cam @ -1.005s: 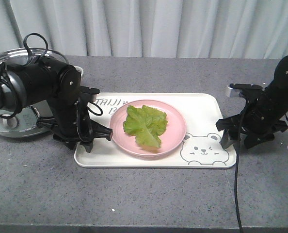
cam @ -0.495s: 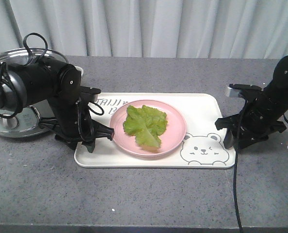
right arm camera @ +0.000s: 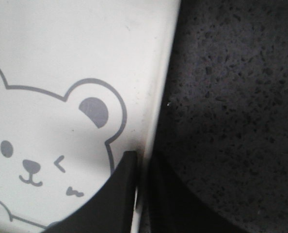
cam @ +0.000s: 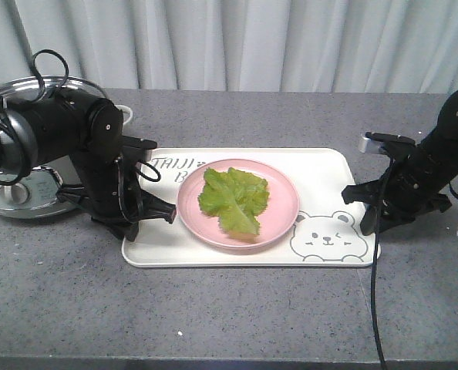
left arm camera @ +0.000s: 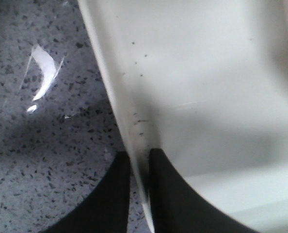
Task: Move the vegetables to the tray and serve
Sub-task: 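Close both grippers on the opposite tray edges, then lift the tray off the counter with both grippers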
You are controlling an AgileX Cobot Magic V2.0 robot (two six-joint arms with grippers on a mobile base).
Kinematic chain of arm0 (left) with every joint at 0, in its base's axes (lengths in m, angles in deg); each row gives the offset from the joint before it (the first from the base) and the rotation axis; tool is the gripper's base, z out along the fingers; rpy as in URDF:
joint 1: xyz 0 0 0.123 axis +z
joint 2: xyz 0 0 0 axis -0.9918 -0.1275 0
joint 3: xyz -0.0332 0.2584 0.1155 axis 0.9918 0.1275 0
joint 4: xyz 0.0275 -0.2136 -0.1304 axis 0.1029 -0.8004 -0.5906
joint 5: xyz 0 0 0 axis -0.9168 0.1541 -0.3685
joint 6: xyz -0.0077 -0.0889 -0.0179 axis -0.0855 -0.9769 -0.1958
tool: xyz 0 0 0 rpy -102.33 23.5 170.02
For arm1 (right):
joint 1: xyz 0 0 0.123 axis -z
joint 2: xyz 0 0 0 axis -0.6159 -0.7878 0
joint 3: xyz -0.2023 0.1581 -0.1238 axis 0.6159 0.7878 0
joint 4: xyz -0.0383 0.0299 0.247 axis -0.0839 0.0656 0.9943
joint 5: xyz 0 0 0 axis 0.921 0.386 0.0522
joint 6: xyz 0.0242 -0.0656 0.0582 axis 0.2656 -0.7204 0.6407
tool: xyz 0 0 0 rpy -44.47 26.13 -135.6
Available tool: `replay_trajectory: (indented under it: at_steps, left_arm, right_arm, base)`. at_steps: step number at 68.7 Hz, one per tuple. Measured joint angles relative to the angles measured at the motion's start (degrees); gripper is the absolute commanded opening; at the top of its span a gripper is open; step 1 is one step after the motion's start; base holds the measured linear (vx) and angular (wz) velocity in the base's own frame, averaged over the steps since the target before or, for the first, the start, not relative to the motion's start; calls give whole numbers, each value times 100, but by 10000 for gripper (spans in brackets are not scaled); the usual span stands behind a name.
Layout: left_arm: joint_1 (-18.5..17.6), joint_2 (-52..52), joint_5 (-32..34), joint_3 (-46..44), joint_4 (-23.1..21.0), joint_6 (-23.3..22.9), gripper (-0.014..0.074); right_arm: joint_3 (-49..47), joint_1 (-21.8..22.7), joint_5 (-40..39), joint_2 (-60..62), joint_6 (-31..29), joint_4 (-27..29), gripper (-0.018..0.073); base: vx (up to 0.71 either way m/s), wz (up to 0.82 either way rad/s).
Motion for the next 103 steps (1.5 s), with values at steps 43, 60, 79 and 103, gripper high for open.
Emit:
replay_trajectory:
  at_steps: [43, 60, 79, 103]
  left_arm:
    - [70, 36, 24, 8, -694, 522, -7]
    - [70, 300, 57, 56, -744, 542, -7]
    - [70, 649, 57, 56, -756, 580, -7]
    - [70, 1037, 132, 62, -931, 763, -7]
  right_arm:
    - [129, 37, 29, 388, -11, -379, 4]
    - [134, 40, 85, 582, -11, -426, 4]
    - [134, 40, 144, 868, 5, -445, 4]
    - [134, 47, 258, 1490, 11, -572, 4]
  base:
    - [0, 0]
    - [0, 0]
    - [0, 0]
    - [0, 0]
